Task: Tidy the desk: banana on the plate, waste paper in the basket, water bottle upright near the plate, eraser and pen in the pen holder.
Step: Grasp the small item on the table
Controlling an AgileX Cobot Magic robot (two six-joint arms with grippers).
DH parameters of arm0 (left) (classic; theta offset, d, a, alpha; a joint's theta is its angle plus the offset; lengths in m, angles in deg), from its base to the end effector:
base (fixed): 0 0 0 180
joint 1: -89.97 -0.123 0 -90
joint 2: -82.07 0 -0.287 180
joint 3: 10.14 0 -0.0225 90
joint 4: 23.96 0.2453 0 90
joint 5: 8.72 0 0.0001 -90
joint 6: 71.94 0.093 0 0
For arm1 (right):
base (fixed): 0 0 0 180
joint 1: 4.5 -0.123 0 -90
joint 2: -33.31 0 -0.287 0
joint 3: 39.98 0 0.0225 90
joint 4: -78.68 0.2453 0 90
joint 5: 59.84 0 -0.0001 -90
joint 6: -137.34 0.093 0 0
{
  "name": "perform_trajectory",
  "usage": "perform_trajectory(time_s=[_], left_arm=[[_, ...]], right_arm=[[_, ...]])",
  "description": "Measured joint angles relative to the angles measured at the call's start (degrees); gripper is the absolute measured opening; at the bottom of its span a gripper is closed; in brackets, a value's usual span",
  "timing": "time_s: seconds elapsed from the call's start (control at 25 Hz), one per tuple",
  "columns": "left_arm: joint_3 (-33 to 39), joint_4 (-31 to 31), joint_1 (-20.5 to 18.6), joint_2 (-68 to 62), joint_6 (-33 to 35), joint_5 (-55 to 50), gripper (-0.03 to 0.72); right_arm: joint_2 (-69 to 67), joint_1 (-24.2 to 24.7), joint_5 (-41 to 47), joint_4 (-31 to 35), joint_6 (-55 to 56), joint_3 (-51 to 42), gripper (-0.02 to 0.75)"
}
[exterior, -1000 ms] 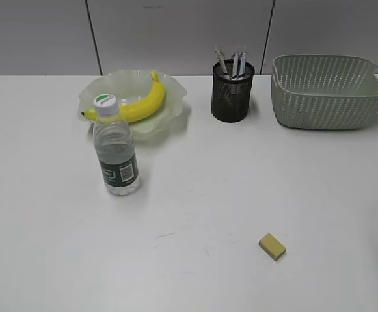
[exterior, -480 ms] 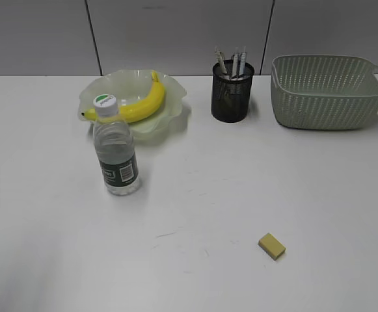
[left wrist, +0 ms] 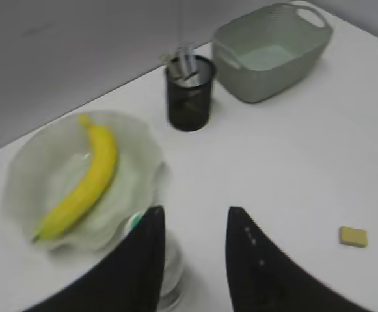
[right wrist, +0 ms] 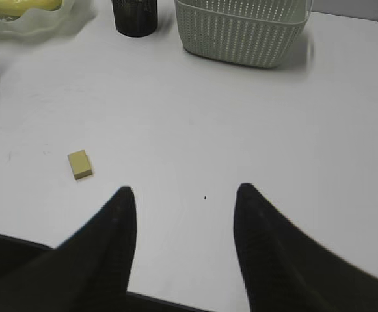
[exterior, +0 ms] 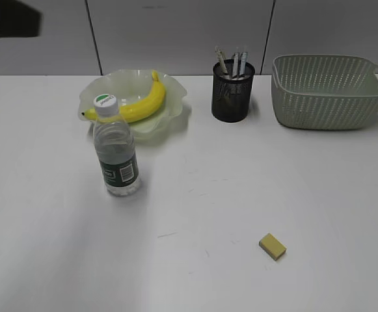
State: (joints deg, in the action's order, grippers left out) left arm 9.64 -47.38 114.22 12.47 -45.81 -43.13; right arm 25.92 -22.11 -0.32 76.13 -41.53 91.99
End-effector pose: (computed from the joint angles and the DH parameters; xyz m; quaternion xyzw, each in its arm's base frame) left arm 0.1940 -0.1103 0.3697 0.2829 0.8215 -0.1725 0.4642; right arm -0.0096 -0.0068 0.2784 -0.1200 0.8343 0.0656 0.5341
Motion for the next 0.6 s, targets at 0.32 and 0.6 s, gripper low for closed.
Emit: perform_trajectory(time_s=[0.32,0.6], left_arm=[[-14.9,16.1,29.1,-28.7,-12.4,5.2,0.249],[-22.7,17.3,35.2,-47.0,-13.7,4.9,0.504]], right_arm=[[0.1,0.0,0.0,0.0,0.1,-0.1,0.34],[0.1,0.0,0.0,0.0,0.1,-0.1,0.339]])
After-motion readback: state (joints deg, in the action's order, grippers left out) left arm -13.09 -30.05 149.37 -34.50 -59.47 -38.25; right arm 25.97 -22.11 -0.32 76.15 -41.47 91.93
